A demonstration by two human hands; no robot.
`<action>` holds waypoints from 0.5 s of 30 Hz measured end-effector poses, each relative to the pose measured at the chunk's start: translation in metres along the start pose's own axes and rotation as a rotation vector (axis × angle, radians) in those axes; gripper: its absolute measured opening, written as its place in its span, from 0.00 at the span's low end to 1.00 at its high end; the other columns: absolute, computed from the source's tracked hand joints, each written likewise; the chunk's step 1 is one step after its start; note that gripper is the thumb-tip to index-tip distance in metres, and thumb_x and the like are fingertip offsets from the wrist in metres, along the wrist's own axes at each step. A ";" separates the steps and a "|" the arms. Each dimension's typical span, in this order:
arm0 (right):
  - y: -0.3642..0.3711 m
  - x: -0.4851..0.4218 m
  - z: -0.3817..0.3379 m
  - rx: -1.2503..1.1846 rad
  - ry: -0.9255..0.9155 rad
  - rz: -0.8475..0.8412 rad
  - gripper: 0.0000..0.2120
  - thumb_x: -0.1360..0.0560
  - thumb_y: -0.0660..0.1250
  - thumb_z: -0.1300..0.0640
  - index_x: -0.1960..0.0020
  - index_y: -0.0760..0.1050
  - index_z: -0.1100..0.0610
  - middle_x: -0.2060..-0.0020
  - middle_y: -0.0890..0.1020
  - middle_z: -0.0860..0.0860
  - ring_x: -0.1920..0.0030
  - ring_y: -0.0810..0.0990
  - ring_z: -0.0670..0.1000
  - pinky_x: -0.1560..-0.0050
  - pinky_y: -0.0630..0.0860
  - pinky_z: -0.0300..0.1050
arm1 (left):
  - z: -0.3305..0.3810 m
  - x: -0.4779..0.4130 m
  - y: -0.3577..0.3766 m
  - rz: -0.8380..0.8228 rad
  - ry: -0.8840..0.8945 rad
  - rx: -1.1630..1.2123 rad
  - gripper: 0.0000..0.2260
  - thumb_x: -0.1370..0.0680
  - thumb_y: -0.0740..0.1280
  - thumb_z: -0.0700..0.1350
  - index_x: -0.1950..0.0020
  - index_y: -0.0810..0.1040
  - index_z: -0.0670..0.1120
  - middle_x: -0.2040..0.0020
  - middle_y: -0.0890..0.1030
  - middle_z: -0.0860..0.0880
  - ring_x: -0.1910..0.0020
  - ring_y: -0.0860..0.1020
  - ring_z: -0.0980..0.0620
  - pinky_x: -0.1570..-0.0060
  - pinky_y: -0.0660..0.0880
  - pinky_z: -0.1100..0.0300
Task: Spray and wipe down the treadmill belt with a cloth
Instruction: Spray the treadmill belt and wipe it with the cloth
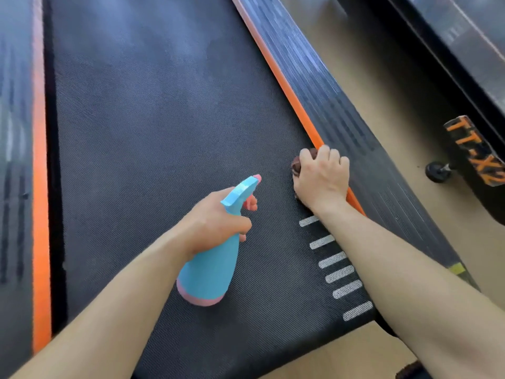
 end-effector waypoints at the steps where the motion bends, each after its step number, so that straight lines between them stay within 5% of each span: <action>1: -0.002 0.011 0.002 -0.033 0.000 0.000 0.12 0.27 0.67 0.47 0.53 0.73 0.55 0.59 0.75 0.58 0.58 0.74 0.61 0.59 0.68 0.53 | -0.001 -0.001 -0.001 0.004 0.000 0.015 0.22 0.37 0.69 0.48 0.44 0.81 0.60 0.44 0.86 0.52 0.57 0.89 0.47 0.37 0.79 0.40; 7: -0.002 0.097 0.018 -0.119 -0.145 0.027 0.14 0.29 0.68 0.45 0.52 0.75 0.55 0.59 0.73 0.57 0.59 0.73 0.60 0.61 0.66 0.52 | -0.002 -0.008 -0.001 -0.015 0.001 0.064 0.24 0.36 0.68 0.44 0.43 0.81 0.61 0.45 0.86 0.56 0.57 0.88 0.42 0.38 0.80 0.41; 15: 0.015 -0.045 -0.027 -0.106 -0.062 0.041 0.15 0.25 0.63 0.45 0.46 0.75 0.55 0.52 0.76 0.60 0.52 0.76 0.63 0.53 0.71 0.55 | -0.009 -0.012 -0.010 0.048 0.005 0.109 0.20 0.37 0.69 0.43 0.46 0.83 0.54 0.43 0.86 0.54 0.58 0.88 0.42 0.41 0.82 0.39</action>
Point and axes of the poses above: each hand's wrist, its own x-axis away from the middle knuckle, its own y-axis out of the palm, z = x × y, the point moved 6 cm from there along -x, towards the middle knuckle
